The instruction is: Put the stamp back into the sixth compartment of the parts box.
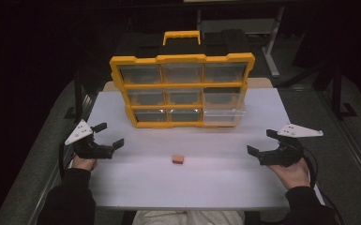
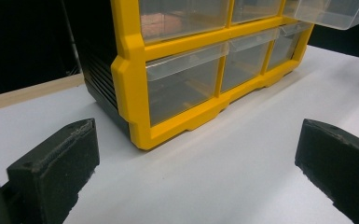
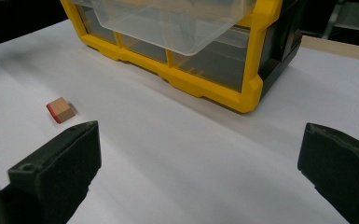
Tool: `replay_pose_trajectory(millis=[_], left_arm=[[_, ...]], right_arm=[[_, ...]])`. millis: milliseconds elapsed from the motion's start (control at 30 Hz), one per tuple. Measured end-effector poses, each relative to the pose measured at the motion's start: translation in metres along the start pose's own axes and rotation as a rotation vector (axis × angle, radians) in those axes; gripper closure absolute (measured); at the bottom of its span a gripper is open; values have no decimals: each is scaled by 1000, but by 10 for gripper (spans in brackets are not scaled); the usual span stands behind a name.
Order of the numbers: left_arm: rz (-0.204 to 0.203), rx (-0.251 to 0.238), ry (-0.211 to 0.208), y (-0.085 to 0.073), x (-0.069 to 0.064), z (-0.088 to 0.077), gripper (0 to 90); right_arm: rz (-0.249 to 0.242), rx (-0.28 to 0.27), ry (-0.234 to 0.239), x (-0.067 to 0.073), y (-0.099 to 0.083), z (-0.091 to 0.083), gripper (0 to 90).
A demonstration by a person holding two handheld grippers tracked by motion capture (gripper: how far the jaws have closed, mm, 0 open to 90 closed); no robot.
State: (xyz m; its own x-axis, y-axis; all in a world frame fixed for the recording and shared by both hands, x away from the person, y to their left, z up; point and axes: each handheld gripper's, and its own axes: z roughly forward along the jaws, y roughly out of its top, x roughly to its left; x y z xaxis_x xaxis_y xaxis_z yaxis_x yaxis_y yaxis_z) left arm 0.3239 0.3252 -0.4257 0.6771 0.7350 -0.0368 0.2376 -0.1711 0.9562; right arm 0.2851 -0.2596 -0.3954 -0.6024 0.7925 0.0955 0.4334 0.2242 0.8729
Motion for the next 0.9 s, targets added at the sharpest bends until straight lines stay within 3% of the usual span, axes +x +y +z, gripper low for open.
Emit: replay_pose_trajectory(millis=[533,900], left_arm=[[8,13,2,0,-2,1,0],[22,17,3,0,-3,1,0]], right_arm=[[-8,3,32,5,5,-2,0],[-31,67,61,12,12,2,0]])
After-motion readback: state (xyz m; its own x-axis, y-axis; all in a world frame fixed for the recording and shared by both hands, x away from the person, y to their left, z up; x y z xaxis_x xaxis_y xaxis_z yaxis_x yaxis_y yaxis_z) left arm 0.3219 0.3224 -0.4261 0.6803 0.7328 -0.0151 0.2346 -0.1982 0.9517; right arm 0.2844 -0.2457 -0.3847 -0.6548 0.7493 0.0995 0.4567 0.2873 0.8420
